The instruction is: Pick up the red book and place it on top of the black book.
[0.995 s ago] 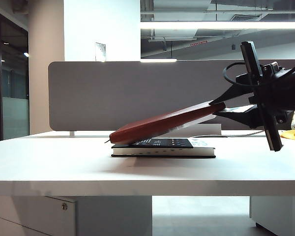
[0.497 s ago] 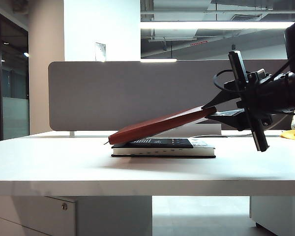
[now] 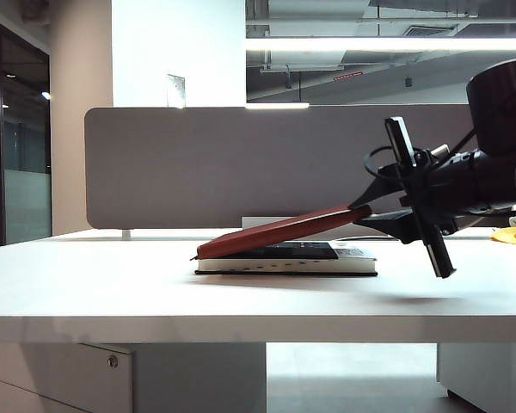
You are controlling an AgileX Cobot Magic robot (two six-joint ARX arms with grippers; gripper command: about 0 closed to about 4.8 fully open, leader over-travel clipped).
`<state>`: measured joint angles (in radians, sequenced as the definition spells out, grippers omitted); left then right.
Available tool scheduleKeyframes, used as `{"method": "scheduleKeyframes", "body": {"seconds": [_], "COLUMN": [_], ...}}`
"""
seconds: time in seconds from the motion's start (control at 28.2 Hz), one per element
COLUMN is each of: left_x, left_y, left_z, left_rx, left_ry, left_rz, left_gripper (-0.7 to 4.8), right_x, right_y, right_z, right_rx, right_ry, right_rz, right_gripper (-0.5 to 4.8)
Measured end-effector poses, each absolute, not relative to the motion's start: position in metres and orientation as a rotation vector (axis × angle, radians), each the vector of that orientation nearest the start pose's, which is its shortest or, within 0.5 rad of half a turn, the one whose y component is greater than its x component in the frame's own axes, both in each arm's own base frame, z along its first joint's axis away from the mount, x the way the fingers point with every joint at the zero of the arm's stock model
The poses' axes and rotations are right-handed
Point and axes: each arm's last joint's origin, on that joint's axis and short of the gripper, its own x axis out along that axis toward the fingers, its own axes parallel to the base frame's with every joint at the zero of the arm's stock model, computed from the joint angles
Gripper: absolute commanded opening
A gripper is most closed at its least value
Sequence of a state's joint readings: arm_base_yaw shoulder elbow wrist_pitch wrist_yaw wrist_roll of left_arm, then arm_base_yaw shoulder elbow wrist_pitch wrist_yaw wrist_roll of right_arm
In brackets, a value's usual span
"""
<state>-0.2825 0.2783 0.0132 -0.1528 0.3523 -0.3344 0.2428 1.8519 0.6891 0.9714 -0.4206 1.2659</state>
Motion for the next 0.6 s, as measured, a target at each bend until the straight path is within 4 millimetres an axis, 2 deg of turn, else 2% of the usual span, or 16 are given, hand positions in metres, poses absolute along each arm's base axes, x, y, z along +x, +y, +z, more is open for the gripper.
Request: {"method": "scheduleKeyframes", "body": {"seconds": [0.14,0.43,0.6], "left_x": [0.098,0.098,0.098], "left_y": [-0.039,-0.039,-0.039], "left_z": [0.131,0.131,0.131], "left_rx": [-0.333,-0.333,-0.334], "left_ry": [0.526,0.526,0.526], "left_rz": [-0.551,-0.551,-0.551], "left_gripper": [0.8,0.8,0.8], "right_x": [0.334,0.356,0.359], "right_y": [0.092,0.094,0.093], "right_z": [0.136,0.148,0.14], "right_rx": [1.253,1.254,1.257], "right_ry": [0.582,0.596,0.638], "right_rz": [0.43,0.41,0.384], "right_gripper": [-0.02,-0.02,-0.02]}}
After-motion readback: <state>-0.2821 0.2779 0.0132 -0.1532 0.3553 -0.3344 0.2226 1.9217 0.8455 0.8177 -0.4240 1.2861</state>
